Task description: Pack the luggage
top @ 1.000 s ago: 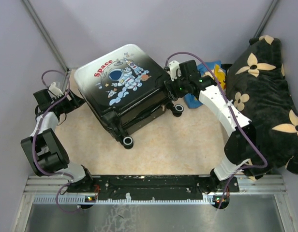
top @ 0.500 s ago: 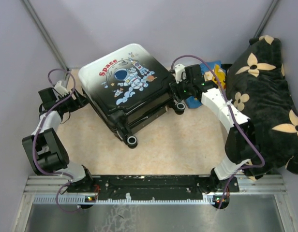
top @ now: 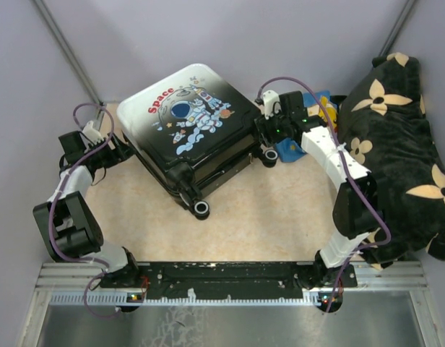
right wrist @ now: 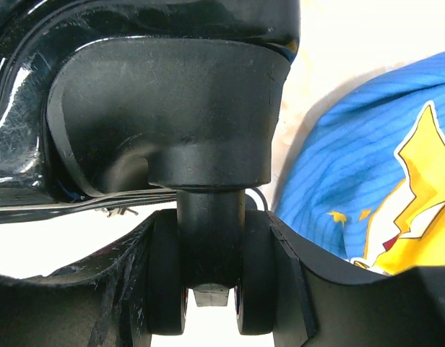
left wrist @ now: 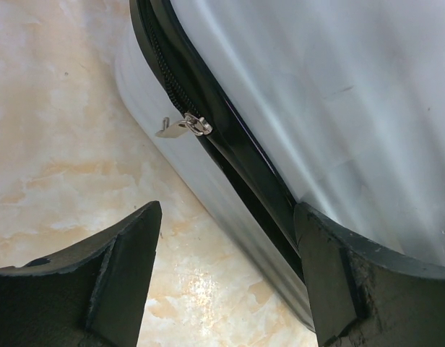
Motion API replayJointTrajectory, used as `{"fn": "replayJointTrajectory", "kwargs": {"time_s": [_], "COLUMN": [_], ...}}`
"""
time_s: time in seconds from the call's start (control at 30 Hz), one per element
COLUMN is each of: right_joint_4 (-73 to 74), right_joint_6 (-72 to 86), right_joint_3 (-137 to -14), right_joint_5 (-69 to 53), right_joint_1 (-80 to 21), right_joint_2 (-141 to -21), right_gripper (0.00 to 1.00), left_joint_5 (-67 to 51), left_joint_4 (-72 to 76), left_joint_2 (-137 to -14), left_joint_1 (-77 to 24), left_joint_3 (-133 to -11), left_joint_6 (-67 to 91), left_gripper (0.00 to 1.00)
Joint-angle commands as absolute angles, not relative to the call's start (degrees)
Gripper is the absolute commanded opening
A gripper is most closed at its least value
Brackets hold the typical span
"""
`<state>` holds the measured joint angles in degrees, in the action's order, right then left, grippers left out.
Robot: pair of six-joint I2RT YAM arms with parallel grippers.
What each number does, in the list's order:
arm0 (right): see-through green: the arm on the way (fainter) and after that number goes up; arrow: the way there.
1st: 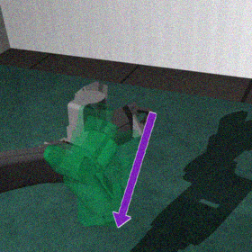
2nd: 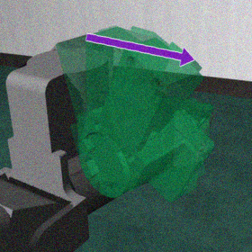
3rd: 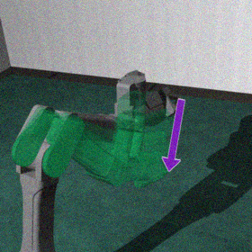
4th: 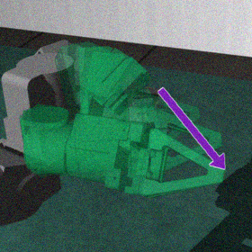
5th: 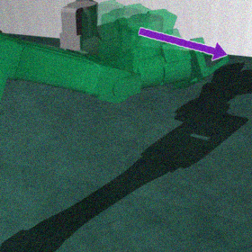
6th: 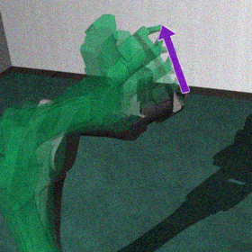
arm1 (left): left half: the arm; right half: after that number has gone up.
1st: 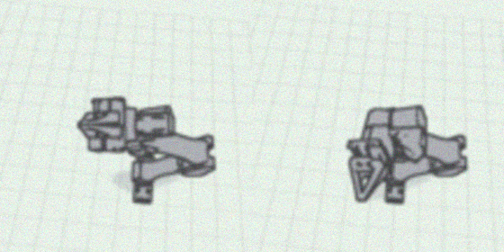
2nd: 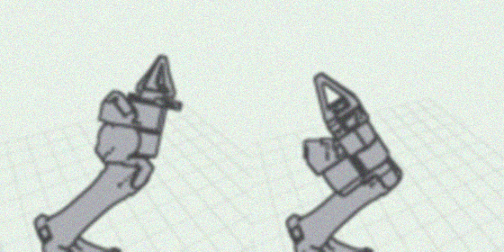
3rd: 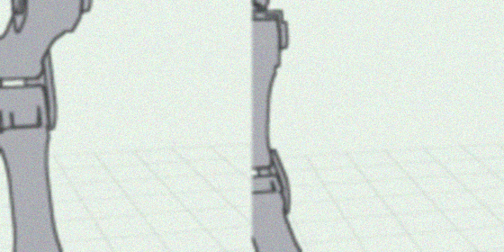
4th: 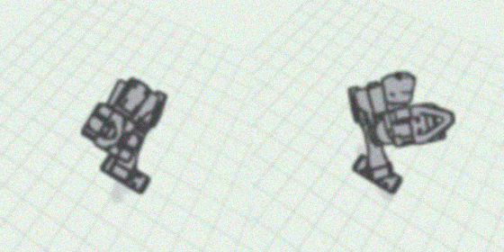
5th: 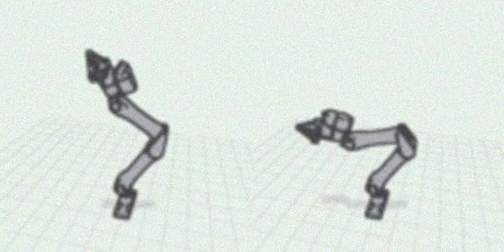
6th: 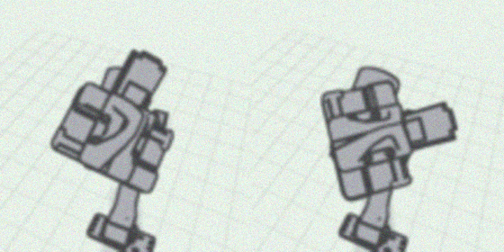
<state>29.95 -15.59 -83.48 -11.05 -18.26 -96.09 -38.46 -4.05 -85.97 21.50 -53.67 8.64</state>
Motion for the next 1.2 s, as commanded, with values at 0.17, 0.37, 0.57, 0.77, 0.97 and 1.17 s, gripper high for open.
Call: {"fn": "replayJointTrajectory", "kwargs": {"time_s": [0.17,0.37,0.57,0.77,0.97,1.17], "right_joint_4": [19.69,17.28,11.75,-14.53,-35.39,-59.34], "right_joint_6": [-13.36,-11.76,-7.84,3.20,4.82,5.43], "right_joint_3": [-81.09,-70.91,-60.47,-39.00,-26.37,-21.14], "right_joint_5": [-15.47,-19.74,-25.81,-27.75,-25.48,-25.31], "right_joint_1": [-14.45,-12.09,-6.61,-8.44,-13.68,-15.88], "right_joint_2": [-90.67,-80.91,-72.16,-59.67,-62.37,-73.78], "right_gripper": [0.70,0.96,0.98,0.92,0.86,0.81], "left_joint_5": [-38.32,-38.53,-38.40,-38.79,-39.84,-42.18], "left_joint_4": [-4.33,-4.63,-8.47,-11.78,-14.17,-14.93], "left_joint_2": [-85.70,-85.78,-85.03,-83.16,-81.27,-77.68], "left_joint_1": [20.74,20.74,20.82,21.60,21.79,22.37], "left_joint_3": [-53.26,-53.80,-55.97,-58.55,-60.13,-61.19], "left_joint_6": [7.08,6.93,4.34,1.10,-1.38,-5.74], "left_gripper": [0.80,0.80,0.85,0.87,0.86,0.88]}}
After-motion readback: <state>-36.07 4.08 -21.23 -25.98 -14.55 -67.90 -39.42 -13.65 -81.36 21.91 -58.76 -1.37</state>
